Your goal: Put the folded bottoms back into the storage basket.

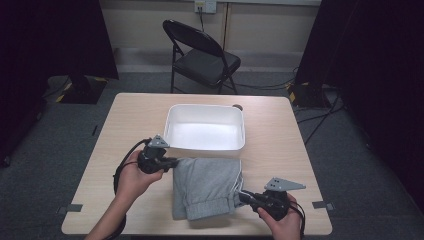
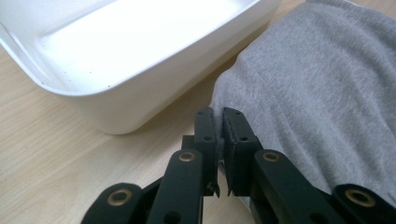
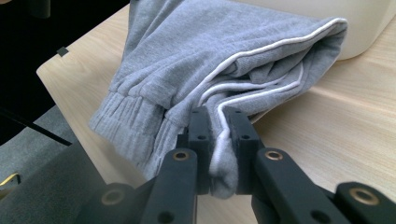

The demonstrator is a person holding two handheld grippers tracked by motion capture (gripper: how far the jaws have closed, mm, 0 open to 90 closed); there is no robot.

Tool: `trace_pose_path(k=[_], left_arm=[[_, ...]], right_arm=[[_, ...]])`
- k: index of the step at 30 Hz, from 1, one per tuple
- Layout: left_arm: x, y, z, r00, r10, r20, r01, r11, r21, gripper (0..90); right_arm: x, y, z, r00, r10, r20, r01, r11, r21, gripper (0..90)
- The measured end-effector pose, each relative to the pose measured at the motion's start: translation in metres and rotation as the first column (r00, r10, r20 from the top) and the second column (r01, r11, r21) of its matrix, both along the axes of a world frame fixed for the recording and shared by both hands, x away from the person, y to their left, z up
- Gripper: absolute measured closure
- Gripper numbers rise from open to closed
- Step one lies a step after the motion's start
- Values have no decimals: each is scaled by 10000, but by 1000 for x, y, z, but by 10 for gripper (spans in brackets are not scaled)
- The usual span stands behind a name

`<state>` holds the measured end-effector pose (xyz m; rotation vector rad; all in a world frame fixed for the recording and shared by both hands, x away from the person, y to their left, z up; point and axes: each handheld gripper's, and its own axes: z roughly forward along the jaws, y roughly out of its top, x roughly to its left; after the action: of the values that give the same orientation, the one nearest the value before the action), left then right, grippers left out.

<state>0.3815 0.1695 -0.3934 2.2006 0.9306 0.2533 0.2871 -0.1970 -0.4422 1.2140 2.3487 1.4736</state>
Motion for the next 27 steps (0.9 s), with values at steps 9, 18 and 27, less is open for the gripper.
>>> trace_pose_path(k=[9,18,27], left_arm=[[2,1,15,9999,-112,41,112,9999,43,850],[3,-3,33,9998,-184,21,184,9997,136,850],[4,-3,50,9997,-223,44,223,9997,130,851]], right_arm=[[0,-1,8,10000,71,-42,-70,9997,248,824],[0,-4,21,9999,122,14,-123,9991,415,824],[0,-3,36,9997,251,13,-251,9986,471,824]])
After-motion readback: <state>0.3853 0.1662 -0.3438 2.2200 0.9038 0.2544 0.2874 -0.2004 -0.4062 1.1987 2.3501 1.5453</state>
